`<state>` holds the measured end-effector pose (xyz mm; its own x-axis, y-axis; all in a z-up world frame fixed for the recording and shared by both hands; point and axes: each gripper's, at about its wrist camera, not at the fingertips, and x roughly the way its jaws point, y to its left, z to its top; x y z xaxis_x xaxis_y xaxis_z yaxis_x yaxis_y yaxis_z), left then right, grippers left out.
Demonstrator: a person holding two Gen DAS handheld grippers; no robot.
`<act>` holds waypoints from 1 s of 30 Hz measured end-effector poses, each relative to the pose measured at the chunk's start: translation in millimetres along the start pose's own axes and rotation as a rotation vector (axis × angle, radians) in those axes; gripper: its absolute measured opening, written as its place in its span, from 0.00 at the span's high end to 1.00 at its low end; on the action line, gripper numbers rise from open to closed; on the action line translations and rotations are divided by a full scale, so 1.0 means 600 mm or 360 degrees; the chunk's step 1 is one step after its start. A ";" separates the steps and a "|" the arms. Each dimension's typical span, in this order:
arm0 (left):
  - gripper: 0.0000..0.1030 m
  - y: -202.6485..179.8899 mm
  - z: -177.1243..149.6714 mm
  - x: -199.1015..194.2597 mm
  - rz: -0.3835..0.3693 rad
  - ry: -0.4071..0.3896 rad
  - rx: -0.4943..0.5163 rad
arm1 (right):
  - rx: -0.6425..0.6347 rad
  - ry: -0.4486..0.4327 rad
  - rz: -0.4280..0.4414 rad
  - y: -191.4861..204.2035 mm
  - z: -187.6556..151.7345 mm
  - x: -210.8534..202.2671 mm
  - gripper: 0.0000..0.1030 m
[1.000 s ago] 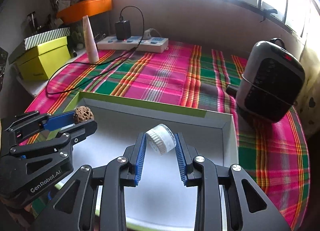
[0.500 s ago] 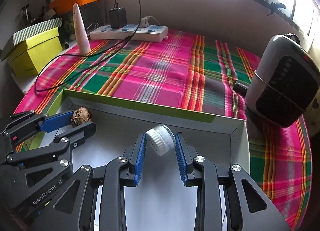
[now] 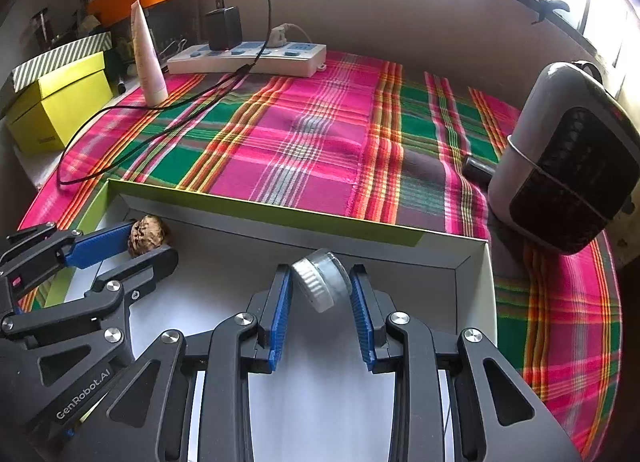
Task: Organize objects
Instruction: 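Open the left tool to drop the walnut while the right tool releases the jar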
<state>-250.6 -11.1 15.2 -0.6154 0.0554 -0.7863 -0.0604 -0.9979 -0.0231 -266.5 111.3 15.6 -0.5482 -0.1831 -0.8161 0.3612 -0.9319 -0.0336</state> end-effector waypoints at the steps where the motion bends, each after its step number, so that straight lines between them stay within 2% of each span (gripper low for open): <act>1: 0.71 -0.001 0.000 0.000 0.0003 0.0002 0.0003 | 0.0001 -0.0001 -0.0001 0.000 0.000 0.000 0.70; 8: 0.70 0.000 -0.001 0.000 -0.0001 0.0007 0.0013 | 0.0028 0.0008 0.0027 -0.003 -0.001 -0.001 0.69; 10: 0.68 -0.001 -0.002 0.000 0.0000 0.0009 0.0019 | 0.0036 0.0016 0.0027 -0.004 -0.001 0.000 0.53; 12: 0.67 -0.002 -0.002 -0.001 0.0001 0.0011 0.0026 | 0.0041 0.0016 0.0016 -0.004 -0.004 0.000 0.49; 18: 0.60 0.000 -0.002 -0.005 -0.0009 0.0010 0.0014 | 0.0053 0.0012 0.0001 -0.006 -0.008 -0.006 0.49; 30: 0.57 -0.004 -0.013 -0.050 -0.0013 -0.0061 0.0011 | 0.0101 -0.0072 -0.0021 -0.006 -0.023 -0.051 0.49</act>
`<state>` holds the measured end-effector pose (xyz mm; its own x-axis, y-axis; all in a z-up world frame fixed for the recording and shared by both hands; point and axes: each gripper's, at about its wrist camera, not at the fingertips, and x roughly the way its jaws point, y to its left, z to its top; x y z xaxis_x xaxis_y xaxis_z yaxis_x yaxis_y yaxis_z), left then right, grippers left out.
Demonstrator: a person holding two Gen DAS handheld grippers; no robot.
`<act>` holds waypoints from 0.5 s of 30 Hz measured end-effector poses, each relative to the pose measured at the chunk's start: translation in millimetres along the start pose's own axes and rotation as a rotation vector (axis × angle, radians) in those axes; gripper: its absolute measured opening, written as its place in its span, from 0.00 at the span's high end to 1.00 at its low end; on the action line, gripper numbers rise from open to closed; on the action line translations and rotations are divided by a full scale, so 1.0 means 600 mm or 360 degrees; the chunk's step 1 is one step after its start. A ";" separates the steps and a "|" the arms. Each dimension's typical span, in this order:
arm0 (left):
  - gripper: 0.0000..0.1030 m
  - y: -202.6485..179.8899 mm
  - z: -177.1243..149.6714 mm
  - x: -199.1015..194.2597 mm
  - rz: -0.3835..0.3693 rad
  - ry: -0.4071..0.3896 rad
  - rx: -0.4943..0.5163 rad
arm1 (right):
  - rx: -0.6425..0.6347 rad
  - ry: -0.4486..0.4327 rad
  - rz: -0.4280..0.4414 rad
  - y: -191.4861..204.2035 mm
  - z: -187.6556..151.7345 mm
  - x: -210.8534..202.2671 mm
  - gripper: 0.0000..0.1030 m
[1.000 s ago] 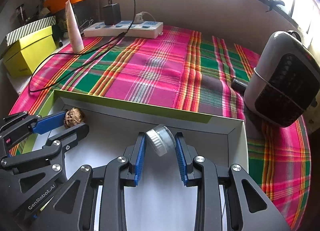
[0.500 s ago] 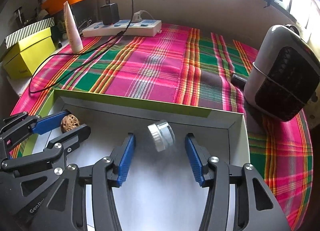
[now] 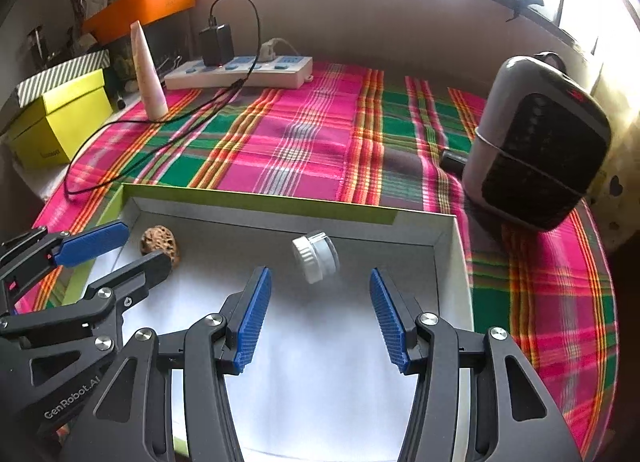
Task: Organize objects
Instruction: 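Open the left tool to drop the walnut while the right tool releases the jar, then withdraw both open tools from the tray toward the remaining objects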
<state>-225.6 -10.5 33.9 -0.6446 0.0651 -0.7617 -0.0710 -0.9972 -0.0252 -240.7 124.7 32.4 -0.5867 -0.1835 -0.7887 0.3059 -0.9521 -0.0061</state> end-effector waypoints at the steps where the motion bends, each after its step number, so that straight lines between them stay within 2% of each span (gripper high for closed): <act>1: 0.57 0.000 -0.002 -0.003 -0.0002 -0.0005 -0.0001 | 0.0003 -0.0005 -0.0001 0.001 -0.002 -0.003 0.49; 15: 0.56 -0.001 -0.040 -0.054 -0.0013 -0.0062 -0.0022 | 0.0056 -0.0077 0.0000 0.012 -0.036 -0.056 0.49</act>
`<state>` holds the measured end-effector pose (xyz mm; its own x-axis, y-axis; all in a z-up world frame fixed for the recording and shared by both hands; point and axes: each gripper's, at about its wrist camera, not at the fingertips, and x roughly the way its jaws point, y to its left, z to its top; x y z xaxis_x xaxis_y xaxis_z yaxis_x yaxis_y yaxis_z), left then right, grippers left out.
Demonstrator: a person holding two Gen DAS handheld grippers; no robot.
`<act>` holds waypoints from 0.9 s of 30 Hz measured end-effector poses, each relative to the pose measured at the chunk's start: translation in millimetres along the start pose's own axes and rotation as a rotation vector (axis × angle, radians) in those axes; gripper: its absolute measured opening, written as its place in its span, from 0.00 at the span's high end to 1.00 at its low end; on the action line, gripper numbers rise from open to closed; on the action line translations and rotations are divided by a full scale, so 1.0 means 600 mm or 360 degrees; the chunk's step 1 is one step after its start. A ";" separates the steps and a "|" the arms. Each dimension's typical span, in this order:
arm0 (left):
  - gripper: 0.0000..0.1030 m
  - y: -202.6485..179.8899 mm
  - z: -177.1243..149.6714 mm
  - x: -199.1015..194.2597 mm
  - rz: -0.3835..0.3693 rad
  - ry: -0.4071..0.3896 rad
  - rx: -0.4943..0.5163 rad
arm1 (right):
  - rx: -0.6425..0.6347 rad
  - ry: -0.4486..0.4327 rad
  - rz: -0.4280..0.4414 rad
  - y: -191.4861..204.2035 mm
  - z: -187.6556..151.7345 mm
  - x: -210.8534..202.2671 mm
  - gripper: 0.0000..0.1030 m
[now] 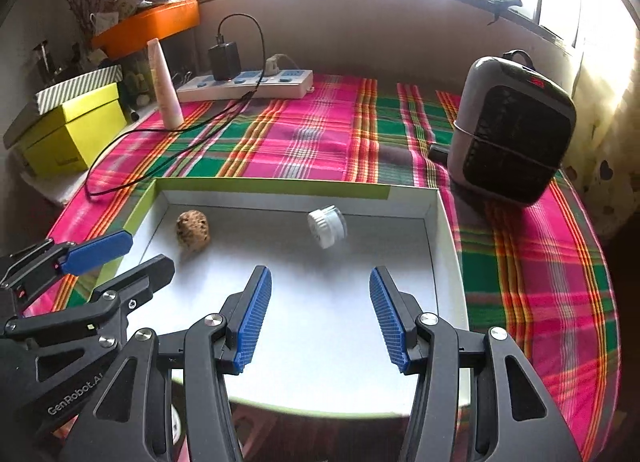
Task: Organize objects
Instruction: 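Withdraw both open tools from the tray toward the remaining objects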
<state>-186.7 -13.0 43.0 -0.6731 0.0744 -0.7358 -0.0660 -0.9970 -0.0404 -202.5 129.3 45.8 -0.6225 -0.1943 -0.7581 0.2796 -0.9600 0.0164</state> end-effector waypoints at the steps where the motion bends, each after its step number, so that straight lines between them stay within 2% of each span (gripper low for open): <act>1: 0.56 0.000 -0.002 -0.003 0.0002 -0.0004 0.0003 | -0.0003 -0.0009 -0.0004 0.001 -0.003 -0.005 0.49; 14: 0.56 -0.007 -0.041 -0.045 -0.0026 -0.0062 0.0007 | 0.0052 -0.0095 0.0027 0.006 -0.054 -0.061 0.49; 21: 0.56 0.003 -0.064 -0.067 -0.0078 -0.0094 -0.0042 | 0.0084 -0.0088 -0.0010 -0.006 -0.085 -0.078 0.49; 27: 0.56 0.005 -0.086 -0.072 -0.0111 -0.0070 -0.0061 | 0.0129 -0.0087 -0.0005 -0.017 -0.110 -0.091 0.49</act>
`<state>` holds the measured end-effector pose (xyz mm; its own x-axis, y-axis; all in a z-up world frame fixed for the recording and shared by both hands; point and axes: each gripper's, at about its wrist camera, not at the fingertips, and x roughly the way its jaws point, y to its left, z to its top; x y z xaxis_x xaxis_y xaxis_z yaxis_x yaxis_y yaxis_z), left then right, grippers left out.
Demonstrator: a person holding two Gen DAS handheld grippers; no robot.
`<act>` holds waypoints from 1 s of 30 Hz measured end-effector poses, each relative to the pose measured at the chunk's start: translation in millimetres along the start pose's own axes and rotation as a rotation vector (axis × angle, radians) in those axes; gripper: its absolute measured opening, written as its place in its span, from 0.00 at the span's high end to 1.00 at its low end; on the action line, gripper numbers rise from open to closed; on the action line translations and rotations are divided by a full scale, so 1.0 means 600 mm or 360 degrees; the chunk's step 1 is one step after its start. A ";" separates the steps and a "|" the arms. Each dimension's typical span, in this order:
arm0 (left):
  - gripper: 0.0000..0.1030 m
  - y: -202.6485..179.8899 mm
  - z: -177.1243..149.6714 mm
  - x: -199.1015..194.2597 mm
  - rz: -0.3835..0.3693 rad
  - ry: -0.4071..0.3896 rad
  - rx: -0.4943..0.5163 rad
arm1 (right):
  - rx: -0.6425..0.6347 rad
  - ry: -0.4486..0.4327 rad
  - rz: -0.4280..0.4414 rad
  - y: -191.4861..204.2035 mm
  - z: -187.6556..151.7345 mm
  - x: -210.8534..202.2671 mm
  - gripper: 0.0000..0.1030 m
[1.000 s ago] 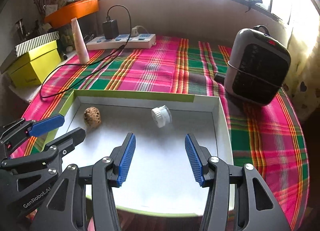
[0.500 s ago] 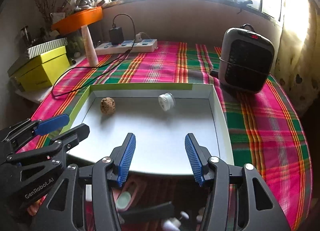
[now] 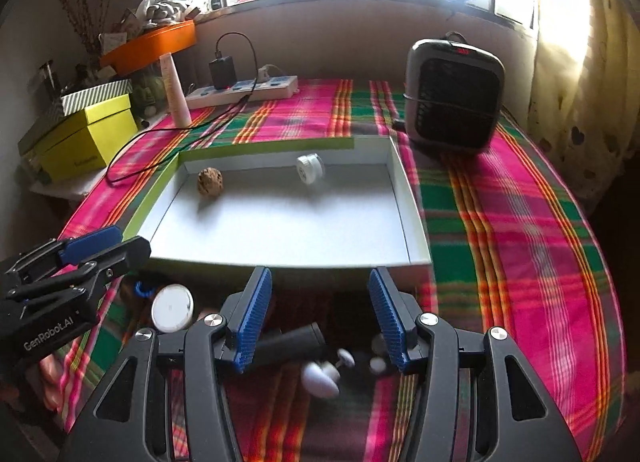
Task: Organize objects
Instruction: 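Withdraw both open tools from the tray toward the remaining objects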
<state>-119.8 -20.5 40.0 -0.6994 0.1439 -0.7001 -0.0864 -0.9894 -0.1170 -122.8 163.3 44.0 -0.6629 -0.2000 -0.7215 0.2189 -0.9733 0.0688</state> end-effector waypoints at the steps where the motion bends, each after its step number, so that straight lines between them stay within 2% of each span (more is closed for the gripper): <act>1: 0.56 -0.001 -0.004 -0.001 -0.0002 0.0000 0.0005 | -0.0004 -0.0003 -0.0004 0.000 -0.003 -0.003 0.49; 11: 0.56 -0.002 -0.030 -0.025 -0.0056 -0.0020 0.0023 | -0.0003 -0.0082 -0.0024 -0.005 -0.025 -0.036 0.49; 18: 0.56 -0.009 -0.049 -0.036 -0.0135 -0.0001 0.0051 | -0.0001 -0.0074 -0.0020 -0.005 -0.046 -0.044 0.49; 30: 0.56 -0.005 -0.064 -0.022 -0.0111 0.0049 0.0047 | 0.0018 -0.0020 -0.0018 -0.011 -0.077 -0.040 0.49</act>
<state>-83.2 -18.8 22.8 -0.6687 0.2128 -0.7125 -0.1554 -0.9770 -0.1459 -75.4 179.8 29.0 -0.6741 -0.1903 -0.7137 0.2033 -0.9767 0.0684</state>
